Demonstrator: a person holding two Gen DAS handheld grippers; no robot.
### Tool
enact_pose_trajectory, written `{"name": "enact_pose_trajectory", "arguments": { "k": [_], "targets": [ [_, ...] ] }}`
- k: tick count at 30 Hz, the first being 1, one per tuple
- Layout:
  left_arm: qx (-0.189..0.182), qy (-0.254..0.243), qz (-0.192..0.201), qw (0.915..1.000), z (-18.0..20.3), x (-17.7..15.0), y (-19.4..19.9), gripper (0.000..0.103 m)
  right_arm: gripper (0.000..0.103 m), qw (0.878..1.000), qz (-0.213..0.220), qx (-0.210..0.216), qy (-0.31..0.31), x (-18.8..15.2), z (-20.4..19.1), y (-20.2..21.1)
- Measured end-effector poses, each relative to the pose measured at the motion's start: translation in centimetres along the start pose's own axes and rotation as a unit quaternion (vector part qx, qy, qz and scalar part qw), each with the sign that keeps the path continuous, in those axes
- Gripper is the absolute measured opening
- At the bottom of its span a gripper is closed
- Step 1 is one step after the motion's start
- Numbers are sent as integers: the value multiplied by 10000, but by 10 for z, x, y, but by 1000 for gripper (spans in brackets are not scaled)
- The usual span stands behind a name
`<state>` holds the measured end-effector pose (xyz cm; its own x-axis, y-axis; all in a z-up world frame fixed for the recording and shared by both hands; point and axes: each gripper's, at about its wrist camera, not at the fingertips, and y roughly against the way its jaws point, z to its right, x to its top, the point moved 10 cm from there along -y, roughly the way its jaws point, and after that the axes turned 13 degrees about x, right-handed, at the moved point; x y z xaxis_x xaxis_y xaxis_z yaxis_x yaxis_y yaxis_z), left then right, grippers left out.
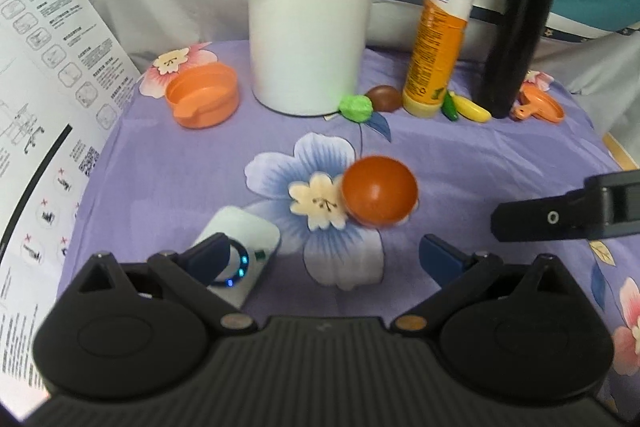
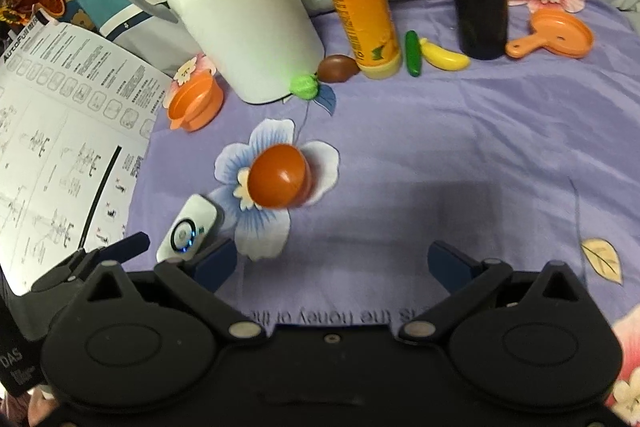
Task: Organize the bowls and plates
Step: 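Move both grippers to the orange bowl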
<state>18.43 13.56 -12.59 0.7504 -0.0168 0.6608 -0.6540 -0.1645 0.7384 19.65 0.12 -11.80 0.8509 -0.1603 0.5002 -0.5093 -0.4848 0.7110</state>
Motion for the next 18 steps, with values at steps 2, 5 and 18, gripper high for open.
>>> {"name": "enact_pose_trajectory", "arguments": {
  "k": [2, 5, 18],
  "targets": [
    [34, -16, 3, 10000, 0, 5, -8, 103, 103, 10000, 4, -3, -13, 7, 0, -8],
    [70, -12, -18, 10000, -1, 13, -19, 103, 103, 10000, 12, -10, -68, 16, 0, -21],
    [167, 47, -124, 9998, -1, 32, -62, 87, 59, 9997, 92, -80, -214, 48, 8, -69]
  ]
}}
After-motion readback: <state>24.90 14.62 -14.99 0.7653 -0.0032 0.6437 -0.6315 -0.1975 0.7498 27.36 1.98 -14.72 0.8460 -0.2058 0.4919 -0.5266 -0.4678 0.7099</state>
